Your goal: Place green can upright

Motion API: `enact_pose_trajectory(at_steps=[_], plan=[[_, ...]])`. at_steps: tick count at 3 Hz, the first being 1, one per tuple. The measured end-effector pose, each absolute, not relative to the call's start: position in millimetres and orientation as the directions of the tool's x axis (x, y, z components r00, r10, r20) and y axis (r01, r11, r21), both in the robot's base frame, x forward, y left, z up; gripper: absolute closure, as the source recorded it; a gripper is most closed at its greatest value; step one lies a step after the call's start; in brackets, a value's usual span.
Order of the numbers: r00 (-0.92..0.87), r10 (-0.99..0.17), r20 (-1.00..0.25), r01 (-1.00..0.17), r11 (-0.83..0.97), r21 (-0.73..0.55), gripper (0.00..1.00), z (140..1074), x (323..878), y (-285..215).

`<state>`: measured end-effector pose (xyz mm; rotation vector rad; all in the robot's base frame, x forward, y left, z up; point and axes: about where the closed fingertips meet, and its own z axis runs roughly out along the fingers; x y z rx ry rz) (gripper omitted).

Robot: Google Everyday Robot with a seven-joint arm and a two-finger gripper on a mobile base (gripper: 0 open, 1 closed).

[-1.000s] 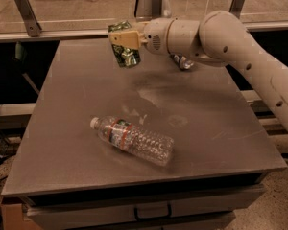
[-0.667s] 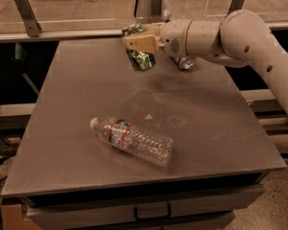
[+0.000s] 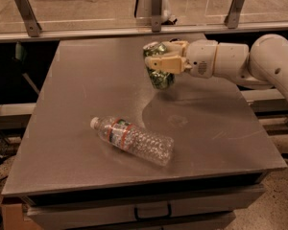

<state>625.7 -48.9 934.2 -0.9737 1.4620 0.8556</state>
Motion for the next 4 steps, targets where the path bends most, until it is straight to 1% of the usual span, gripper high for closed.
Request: enact_pose_trajectory(at_steps=[1,2,4], plan=[[-0.034,-0.064,-0.997,-0.931,0.366,0.008,1.0,919,616,-63],[-0.032,-0.06,-0.998,-0.938,0.345,0.009,0.81,913,608,-82],[-0.032,-0.074,-0.997,-0.942,0.336,0.005,0.36,903,593,-104]])
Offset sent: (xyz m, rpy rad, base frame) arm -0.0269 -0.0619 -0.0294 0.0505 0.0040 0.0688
